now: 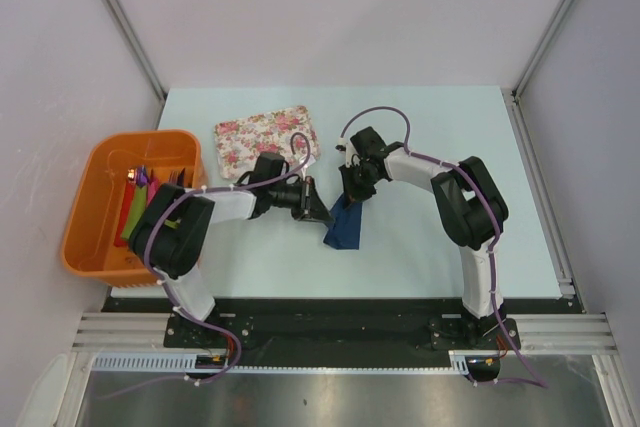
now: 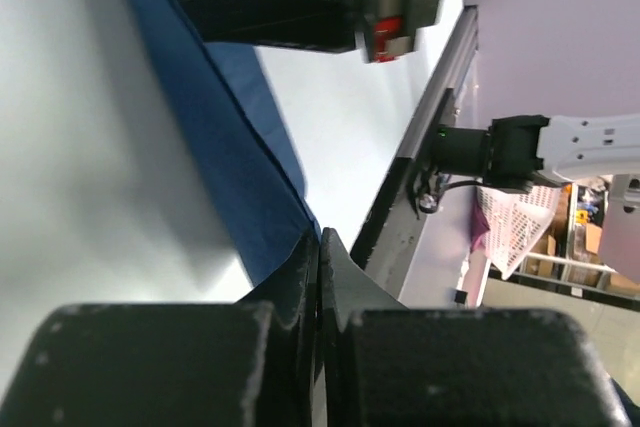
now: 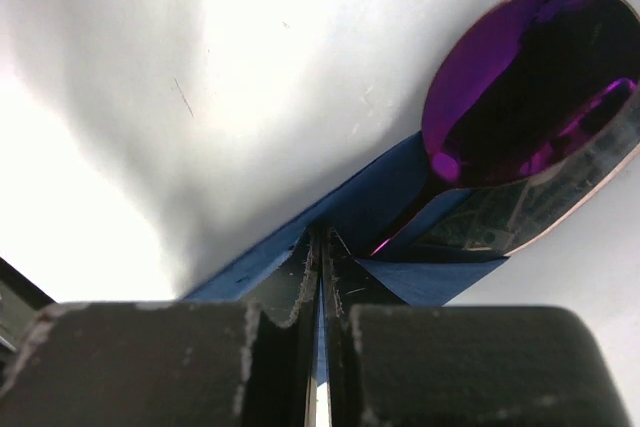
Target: Place the utensils on the paper napkin and roll it up
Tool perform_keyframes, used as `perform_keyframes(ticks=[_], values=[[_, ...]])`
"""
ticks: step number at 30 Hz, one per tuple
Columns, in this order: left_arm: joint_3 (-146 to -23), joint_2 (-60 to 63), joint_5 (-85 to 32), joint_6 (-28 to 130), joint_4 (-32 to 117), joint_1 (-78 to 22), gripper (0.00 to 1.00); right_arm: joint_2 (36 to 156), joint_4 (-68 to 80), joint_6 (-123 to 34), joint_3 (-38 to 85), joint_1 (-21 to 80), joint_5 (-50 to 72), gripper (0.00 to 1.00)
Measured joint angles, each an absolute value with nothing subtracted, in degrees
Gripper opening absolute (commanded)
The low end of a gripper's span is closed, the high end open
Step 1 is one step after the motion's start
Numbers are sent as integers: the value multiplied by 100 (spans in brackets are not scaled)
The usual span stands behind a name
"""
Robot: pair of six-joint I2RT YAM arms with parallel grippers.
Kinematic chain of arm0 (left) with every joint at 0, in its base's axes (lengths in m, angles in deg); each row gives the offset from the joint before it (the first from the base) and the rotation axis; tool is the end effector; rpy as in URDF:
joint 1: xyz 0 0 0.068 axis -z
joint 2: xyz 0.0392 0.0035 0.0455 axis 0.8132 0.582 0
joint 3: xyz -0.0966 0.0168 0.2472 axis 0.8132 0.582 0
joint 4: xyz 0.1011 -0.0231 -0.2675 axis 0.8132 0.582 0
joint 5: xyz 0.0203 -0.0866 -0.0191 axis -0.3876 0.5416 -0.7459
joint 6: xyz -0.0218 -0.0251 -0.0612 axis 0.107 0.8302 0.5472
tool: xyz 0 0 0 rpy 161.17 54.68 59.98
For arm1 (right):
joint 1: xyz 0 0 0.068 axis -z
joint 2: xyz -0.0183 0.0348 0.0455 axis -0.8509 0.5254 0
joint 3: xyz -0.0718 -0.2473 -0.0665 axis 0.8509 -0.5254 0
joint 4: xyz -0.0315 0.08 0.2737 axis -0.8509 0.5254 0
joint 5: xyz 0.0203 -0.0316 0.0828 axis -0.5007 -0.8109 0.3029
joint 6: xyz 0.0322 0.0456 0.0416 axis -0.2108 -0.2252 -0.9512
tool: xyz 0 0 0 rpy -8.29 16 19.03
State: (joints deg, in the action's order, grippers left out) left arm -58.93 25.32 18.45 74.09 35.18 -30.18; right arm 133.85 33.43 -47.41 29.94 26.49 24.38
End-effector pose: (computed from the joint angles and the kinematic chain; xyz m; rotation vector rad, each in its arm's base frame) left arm 0.3040 -0.1866 0.1130 0.3094 2.4517 -1.5644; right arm 0.3726 0.2549 0.1077 -0.6414 2.7071 0.6981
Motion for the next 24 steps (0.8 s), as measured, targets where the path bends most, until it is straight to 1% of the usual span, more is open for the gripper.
perform_keyframes(ticks=[4, 15, 17, 21, 24], values=[[-5950, 2674, 1836, 7700, 3236, -2802, 0, 13393, 3306, -4792, 2992, 2638, 2449, 2], [-5989, 3817, 1476, 8065, 2773, -2432, 0, 13393, 3280, -4809, 2986, 2636, 2476, 3], [-6053, 3863, 1487, 8052, 2851, -2441, 0, 13393, 3278, -4807, 2988, 2636, 2484, 4], [-6227, 3865, 1443, 7840, 3238, -2448, 0, 13387, 3282, -4803, 2997, 2656, 2526, 10], [-6321, 3865, 1430, 7680, 3455, -2445, 0, 13385, 3260, -4807, 2992, 2761, 2727, 13]])
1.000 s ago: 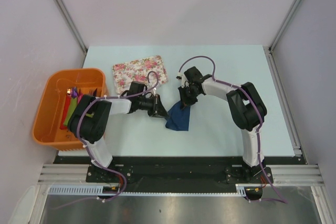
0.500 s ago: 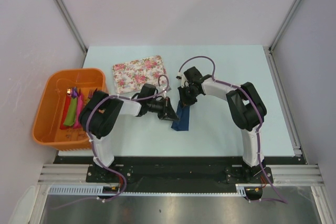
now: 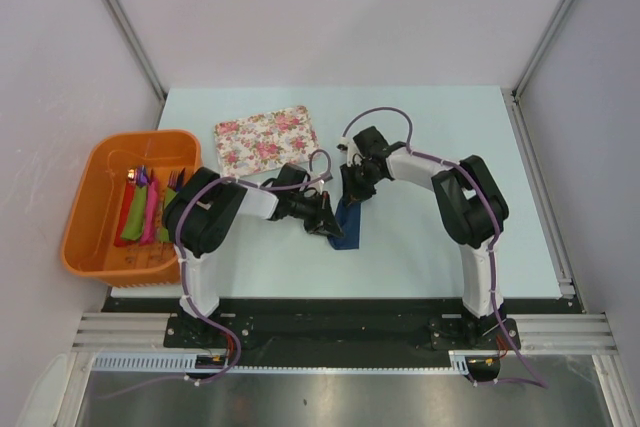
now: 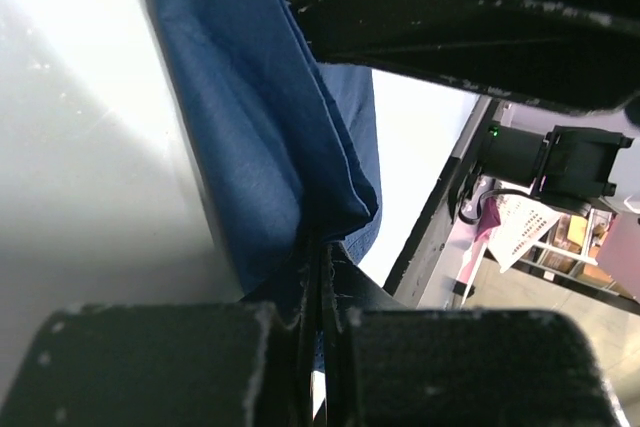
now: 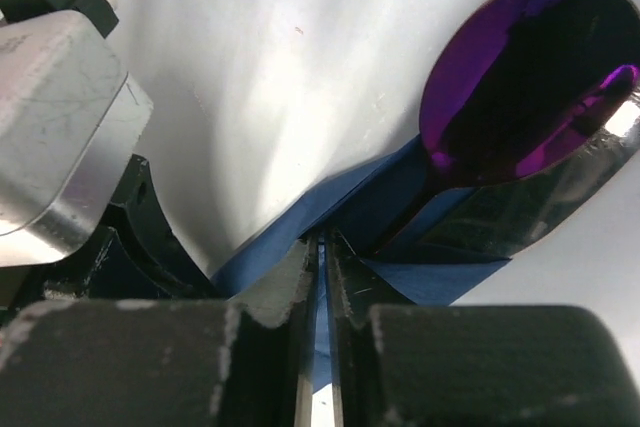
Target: Place the utensils on the paper napkin and roll it up
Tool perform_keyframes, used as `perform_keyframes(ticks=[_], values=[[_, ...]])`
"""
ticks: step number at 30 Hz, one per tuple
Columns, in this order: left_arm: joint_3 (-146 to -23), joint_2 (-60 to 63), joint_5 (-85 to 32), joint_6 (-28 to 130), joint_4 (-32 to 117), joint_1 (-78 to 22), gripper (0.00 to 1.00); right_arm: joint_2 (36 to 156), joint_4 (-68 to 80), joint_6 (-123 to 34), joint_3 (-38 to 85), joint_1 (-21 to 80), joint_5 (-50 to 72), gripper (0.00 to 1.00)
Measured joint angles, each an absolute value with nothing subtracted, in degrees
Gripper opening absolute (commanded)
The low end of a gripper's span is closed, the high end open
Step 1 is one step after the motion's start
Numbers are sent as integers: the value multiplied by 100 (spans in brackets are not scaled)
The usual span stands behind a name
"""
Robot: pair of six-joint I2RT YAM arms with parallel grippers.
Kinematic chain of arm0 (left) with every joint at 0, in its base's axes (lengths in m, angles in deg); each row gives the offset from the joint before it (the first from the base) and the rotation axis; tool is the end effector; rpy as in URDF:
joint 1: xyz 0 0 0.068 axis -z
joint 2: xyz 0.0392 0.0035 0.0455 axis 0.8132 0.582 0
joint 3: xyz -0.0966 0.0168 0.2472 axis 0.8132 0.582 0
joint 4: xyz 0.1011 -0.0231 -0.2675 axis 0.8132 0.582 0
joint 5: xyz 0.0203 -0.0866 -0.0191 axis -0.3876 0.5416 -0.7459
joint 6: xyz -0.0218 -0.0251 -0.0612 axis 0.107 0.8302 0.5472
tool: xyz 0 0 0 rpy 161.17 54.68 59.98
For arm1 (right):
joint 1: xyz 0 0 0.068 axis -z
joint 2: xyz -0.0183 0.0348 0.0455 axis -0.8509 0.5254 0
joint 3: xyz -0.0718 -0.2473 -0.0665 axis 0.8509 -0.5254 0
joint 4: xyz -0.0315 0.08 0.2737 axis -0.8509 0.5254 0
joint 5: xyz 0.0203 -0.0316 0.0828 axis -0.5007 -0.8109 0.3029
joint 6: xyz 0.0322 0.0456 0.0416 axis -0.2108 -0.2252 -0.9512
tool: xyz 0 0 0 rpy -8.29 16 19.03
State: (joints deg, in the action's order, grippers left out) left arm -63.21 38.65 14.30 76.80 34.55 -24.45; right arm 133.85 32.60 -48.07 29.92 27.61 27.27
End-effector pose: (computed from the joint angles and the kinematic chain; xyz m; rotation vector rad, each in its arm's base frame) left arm 0.2995 -0.2221 0.0519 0.2568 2.6666 -1.5131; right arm 0.3771 0.2504 0.1094 -0.6161 2.6986 0.7678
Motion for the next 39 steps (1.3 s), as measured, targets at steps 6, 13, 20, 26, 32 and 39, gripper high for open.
perform_keyframes(ticks=[6, 13, 20, 26, 32, 39], values=[[-6409, 3865, 1430, 7497, 3643, -2443, 0, 13358, 2897, -4940, 2684, 3154, 3590, 13], [-6492, 3868, 1423, 7368, 3809, -2441, 0, 13304, 2143, -5371, 2159, 3602, 4567, 13], [-6501, 3870, 1426, 7326, 3828, -2441, 0, 13295, 1400, -5906, 1670, 3738, 5166, 11], [-6496, 3868, 1447, 7361, 3765, -2441, 0, 13295, 1365, -5935, 1635, 3670, 5114, 2], [-6363, 3730, 1447, 7868, 3120, -2419, 0, 13315, 1361, -5863, 1609, 3600, 4941, 0], [-6350, 3478, 1502, 8553, 2067, -2251, 0, 13363, 1271, -5854, 1604, 3565, 4932, 0]])
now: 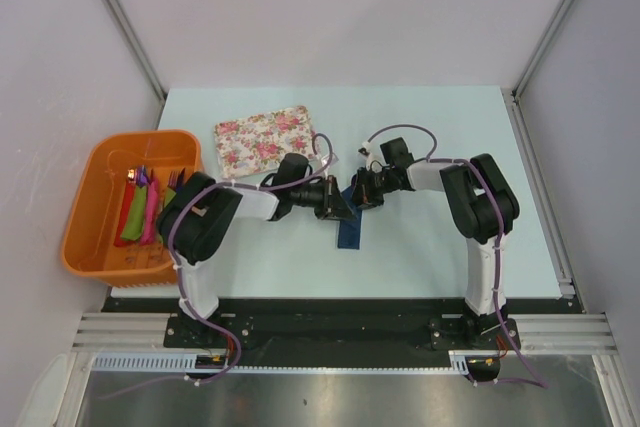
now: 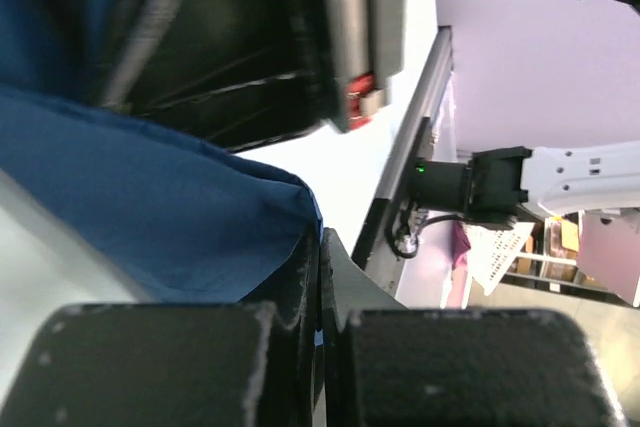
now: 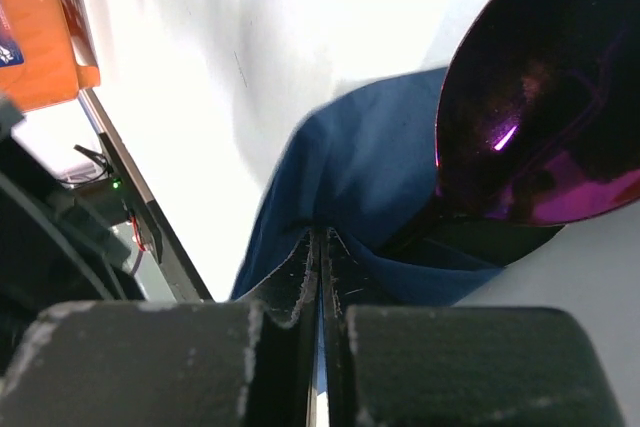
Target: Place the utensils on the paper napkin and roll it up
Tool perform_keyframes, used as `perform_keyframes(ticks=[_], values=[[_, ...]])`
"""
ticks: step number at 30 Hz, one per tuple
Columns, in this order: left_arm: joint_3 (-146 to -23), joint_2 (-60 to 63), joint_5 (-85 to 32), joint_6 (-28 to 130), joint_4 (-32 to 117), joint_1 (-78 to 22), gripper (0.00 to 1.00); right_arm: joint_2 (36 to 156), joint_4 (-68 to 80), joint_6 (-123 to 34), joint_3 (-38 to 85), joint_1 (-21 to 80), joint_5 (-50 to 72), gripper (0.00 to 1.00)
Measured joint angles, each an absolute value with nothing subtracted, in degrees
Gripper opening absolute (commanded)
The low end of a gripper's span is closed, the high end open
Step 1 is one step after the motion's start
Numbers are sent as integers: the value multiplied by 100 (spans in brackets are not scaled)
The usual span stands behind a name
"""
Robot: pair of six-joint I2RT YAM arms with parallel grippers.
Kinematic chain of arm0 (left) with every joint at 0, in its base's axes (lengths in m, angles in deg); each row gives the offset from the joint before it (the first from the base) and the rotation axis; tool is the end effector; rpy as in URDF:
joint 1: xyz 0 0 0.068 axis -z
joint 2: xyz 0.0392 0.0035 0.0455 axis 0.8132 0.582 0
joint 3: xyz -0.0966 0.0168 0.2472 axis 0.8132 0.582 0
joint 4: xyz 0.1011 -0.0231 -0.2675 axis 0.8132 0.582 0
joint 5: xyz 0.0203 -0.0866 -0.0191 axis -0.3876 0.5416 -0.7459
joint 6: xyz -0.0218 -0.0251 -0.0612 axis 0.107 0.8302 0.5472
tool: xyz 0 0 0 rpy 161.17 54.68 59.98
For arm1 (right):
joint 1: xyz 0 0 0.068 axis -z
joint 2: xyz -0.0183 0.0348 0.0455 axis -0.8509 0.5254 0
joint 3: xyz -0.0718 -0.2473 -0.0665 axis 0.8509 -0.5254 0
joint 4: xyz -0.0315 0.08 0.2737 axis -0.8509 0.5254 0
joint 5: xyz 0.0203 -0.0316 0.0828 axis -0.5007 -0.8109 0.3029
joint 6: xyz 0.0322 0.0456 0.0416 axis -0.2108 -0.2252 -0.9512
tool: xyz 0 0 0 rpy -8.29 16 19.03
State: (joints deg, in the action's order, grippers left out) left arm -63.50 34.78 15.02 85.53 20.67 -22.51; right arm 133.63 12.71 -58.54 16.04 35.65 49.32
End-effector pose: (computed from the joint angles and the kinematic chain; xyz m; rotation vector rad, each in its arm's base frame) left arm 0.3101 -0.2440 0.0977 0.2990 2.4164 -1.6464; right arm 0.3739 0.2000 0.0705 -0.3569 2.6164 1.3084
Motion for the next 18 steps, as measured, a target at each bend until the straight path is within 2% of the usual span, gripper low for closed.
perform_keyframes(ticks=[15, 18], values=[[-6291, 4224, 1174, 8782, 1601, -1989, 0, 13363, 1234, -5858, 1582, 3565, 4943, 0], [-6271, 4230, 1174, 8773, 1590, -2019, 0, 13361, 1263, -5867, 1604, 3565, 4959, 5]])
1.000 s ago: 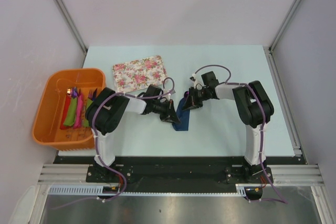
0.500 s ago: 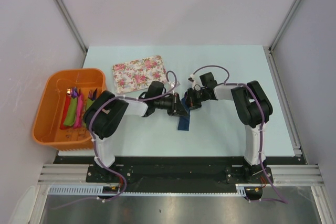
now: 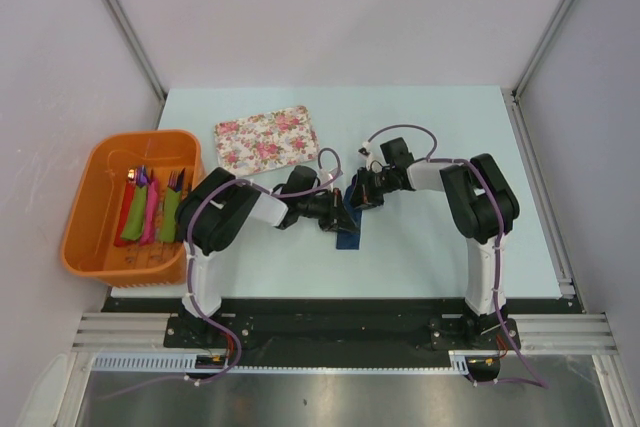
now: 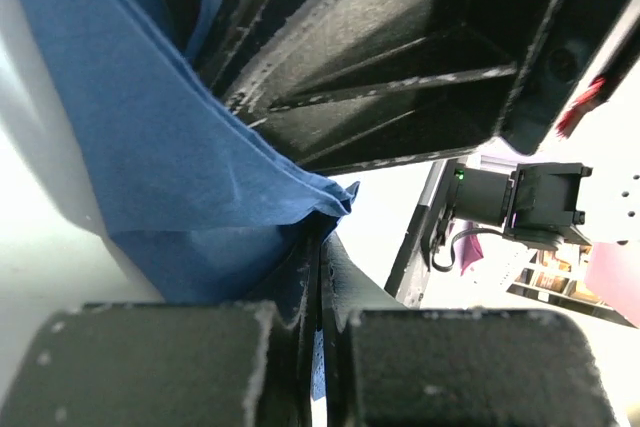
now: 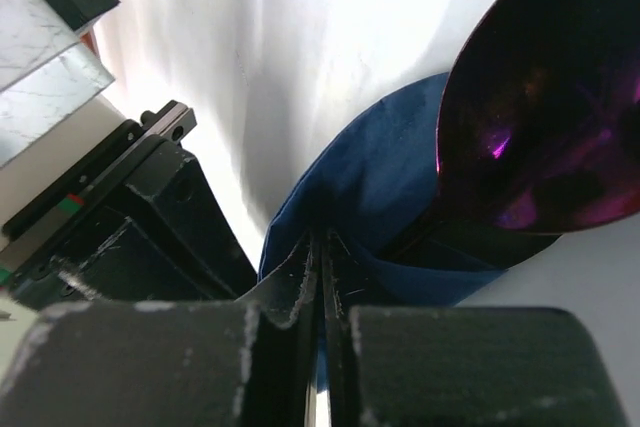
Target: Place the utensils on the paper napkin and roll it up
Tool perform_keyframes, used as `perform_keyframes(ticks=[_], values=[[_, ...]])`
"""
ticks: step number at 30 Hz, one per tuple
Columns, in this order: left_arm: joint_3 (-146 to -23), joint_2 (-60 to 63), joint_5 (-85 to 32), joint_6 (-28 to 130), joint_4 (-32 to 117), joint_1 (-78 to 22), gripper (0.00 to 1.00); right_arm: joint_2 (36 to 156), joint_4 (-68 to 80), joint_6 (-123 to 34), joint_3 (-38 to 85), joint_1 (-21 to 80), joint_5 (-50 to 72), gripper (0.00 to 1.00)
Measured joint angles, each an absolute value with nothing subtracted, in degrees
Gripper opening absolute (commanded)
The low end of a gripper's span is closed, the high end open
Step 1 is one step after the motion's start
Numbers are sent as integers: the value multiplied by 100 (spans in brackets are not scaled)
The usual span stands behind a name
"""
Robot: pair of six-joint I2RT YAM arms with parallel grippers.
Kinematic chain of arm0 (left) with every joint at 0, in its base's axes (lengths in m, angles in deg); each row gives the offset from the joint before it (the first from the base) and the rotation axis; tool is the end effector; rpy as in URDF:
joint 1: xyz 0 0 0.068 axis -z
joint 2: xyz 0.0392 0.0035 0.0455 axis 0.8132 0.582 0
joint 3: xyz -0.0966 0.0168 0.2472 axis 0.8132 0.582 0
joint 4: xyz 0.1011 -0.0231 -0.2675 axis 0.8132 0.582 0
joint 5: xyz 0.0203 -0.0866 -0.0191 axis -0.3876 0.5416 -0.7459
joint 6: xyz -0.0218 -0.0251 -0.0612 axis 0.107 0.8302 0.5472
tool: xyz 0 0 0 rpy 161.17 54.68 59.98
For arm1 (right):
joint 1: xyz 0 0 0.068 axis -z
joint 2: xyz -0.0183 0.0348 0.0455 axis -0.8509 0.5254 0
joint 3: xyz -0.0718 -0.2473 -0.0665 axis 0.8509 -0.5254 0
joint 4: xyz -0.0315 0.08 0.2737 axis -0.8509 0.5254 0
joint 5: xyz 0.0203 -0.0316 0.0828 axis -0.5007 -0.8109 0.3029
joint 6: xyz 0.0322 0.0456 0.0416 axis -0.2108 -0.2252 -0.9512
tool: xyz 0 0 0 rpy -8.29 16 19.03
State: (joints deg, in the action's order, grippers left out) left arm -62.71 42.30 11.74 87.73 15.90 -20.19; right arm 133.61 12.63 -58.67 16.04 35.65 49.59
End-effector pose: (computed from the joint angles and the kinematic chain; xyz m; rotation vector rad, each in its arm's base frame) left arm 0.2999 -0.2537 0.0513 0.2288 2.5136 -1.6035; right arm 0.3738 0.2002 0.0708 -0.3568 2.6147 1.3154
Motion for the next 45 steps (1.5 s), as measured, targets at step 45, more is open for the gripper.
perform_keyframes(ticks=[45], values=[[-6243, 4278, 1259, 8675, 1466, -2054, 0, 13431, 812, -6448, 1355, 3956, 5453, 2]])
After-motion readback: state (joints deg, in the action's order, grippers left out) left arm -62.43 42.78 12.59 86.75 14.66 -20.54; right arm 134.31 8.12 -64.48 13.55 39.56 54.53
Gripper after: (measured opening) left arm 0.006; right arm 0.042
